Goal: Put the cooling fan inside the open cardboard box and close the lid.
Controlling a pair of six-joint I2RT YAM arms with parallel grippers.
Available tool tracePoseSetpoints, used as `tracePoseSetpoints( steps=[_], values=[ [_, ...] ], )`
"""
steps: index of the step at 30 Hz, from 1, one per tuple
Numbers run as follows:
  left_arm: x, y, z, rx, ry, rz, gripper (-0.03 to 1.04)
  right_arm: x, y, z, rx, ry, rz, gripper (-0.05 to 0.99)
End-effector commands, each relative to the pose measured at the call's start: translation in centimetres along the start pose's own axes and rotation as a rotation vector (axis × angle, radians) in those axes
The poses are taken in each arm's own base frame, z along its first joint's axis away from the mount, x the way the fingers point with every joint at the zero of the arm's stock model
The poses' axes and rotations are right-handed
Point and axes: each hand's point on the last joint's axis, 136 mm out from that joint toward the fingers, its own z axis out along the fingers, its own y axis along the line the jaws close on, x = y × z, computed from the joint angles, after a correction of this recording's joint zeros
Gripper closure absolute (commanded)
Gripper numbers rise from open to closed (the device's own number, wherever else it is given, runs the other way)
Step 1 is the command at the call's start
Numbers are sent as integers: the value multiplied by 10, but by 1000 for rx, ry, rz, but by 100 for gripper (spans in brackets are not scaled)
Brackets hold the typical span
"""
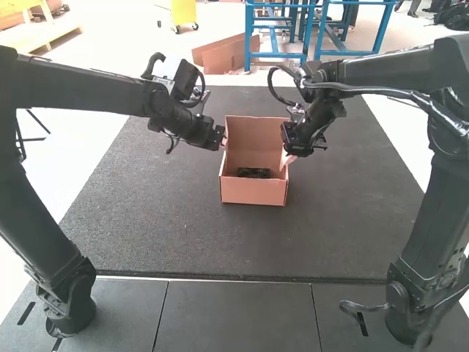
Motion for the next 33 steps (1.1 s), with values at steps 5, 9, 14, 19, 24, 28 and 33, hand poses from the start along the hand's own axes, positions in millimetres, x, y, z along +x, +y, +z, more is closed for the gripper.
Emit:
tracePoseSetpoints(
  steps=[5,9,14,19,24,28,33],
  values=[
    [-5,-10,-17,27,-44,11,4,9,6,-10,-9,-13,-39,95],
    [-3,-11,-21,29,-49,12,4,13,5,-12,-4,-7,-41,95],
    [3,-9,-27,26,-48,14,4,20,3,-11,3,8,-48,95],
    [11,-6,-38,23,-58,11,4,28,0,-9,15,30,-58,95],
    [19,-5,-46,24,-71,10,4,37,-3,-4,20,53,-51,95],
    [12,-5,-57,23,-103,10,4,39,-3,-2,20,59,-52,94],
    [-5,5,-70,-4,-162,-3,4,18,1,-16,13,-9,-11,44]
  ],
)
